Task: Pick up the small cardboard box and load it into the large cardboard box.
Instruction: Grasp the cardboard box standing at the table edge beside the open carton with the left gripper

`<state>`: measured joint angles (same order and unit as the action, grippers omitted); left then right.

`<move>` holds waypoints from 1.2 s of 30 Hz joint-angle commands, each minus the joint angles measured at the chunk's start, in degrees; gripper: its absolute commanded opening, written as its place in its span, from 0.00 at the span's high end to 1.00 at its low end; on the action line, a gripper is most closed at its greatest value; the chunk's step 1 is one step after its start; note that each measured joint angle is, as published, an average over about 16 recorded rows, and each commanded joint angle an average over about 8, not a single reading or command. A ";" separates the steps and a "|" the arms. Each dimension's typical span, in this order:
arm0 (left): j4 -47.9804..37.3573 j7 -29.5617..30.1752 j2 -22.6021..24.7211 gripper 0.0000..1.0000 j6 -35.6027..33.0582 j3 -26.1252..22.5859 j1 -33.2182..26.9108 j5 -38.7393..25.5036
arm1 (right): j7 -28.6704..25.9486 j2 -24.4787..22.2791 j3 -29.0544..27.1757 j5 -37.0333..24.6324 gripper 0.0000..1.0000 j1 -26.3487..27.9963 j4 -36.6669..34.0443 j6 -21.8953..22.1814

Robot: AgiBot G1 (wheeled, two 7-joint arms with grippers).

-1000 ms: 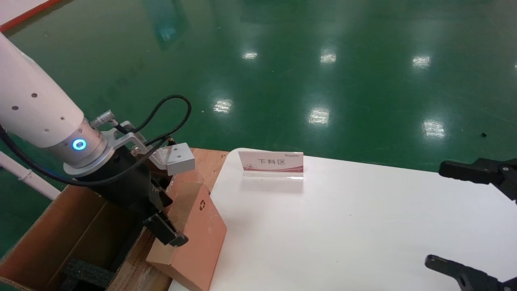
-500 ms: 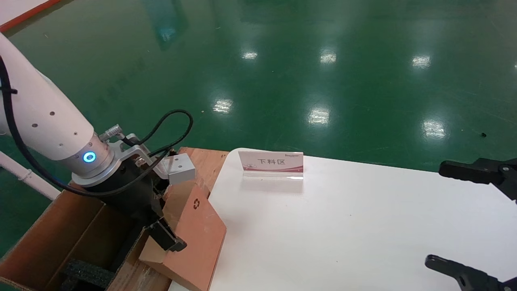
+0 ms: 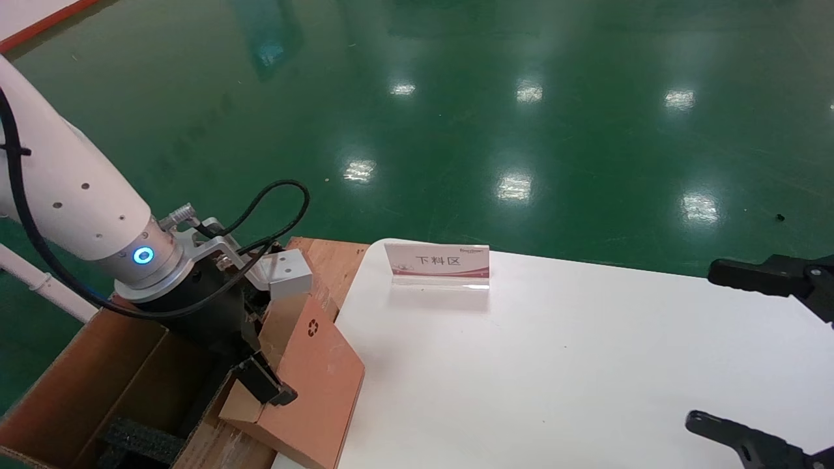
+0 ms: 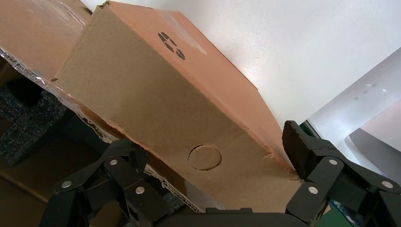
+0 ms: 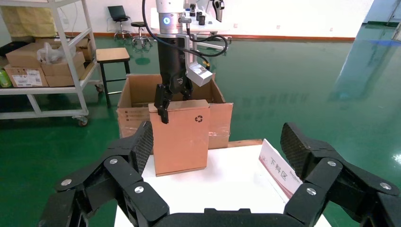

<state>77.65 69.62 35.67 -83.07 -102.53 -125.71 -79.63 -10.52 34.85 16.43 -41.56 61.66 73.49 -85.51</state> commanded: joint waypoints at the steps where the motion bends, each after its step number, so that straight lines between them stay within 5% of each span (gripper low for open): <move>1: 0.00 0.01 0.00 1.00 -0.02 0.03 -0.01 0.02 | 0.00 0.00 0.00 0.00 1.00 0.00 0.00 0.00; 36: -1.08 -0.45 0.03 1.00 -0.06 1.08 -1.08 1.25 | 0.00 0.00 0.01 0.00 1.00 0.01 -0.01 -0.01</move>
<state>76.52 69.28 35.50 -83.26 -100.77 -127.96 -78.03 -10.52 34.85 16.45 -41.56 61.67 73.47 -85.52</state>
